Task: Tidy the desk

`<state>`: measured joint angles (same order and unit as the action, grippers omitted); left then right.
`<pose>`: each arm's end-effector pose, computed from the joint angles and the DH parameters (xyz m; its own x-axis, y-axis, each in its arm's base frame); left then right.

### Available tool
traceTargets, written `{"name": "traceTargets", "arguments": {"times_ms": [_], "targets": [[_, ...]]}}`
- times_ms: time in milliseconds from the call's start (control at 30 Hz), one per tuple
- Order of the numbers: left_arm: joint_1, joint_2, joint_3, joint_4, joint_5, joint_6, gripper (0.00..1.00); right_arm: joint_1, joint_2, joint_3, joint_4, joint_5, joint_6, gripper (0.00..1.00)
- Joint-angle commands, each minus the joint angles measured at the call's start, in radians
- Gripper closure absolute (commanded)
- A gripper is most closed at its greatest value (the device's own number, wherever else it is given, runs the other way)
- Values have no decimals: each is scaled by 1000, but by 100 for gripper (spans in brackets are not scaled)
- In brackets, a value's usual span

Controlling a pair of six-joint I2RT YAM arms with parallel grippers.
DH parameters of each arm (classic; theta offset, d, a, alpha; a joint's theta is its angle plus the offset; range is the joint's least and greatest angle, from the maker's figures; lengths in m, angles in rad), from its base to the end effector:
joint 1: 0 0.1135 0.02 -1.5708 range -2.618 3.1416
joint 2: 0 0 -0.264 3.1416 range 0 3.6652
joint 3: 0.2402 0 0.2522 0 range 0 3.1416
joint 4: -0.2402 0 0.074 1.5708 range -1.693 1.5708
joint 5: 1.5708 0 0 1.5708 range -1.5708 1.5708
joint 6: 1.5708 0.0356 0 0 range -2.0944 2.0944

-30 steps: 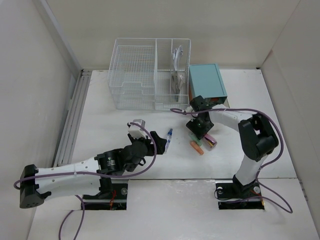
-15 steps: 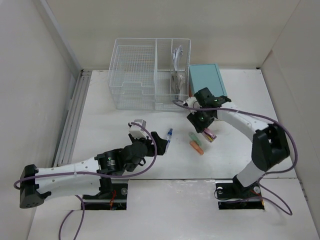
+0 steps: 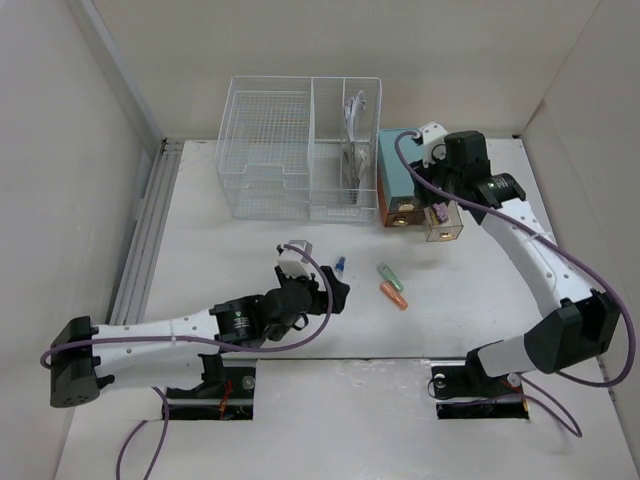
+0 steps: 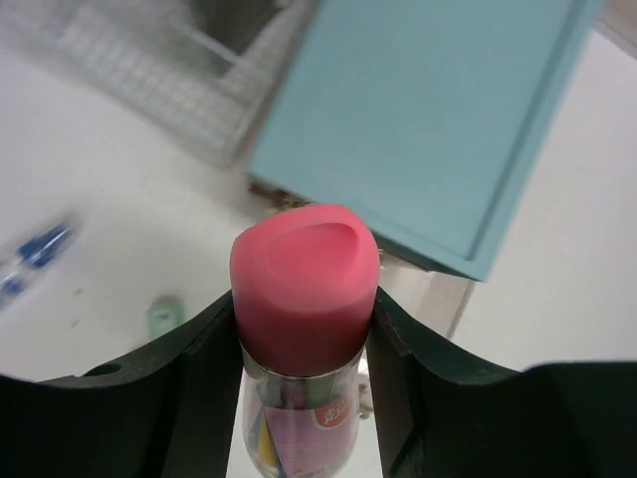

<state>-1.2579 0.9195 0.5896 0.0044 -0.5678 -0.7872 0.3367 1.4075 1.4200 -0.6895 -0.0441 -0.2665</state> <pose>0.0828 -0.1936 0.2676 -0.5266 -0.3125 -0.7906 0.3858 0.7409 -0.5498 0.2889 0.1028 0.3684 -0.4749 -0.4450 -0.7592 -0.5054 0.8442 -0.1786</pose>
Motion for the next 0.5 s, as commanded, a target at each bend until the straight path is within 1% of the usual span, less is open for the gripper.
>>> {"name": "traceTargets", "arguments": {"times_ms": [0, 100, 167, 300, 367, 467], "targets": [[-12, 48, 52, 95, 38, 45, 24, -71, -5, -41, 211, 135, 55, 97], [-21, 94, 78, 121, 49, 55, 24, -128, 19, -64, 281, 135, 55, 99], [-21, 125, 87, 149, 49, 66, 24, -151, 53, -64, 294, 116, 65, 99], [-31, 148, 96, 178, 59, 75, 24, -162, 105, -53, 272, 101, 66, 99], [-31, 157, 105, 189, 68, 75, 24, -162, 105, -53, 252, 92, 66, 100], [-31, 168, 105, 198, 68, 86, 24, -162, 91, -98, 226, 81, 66, 100]]}}
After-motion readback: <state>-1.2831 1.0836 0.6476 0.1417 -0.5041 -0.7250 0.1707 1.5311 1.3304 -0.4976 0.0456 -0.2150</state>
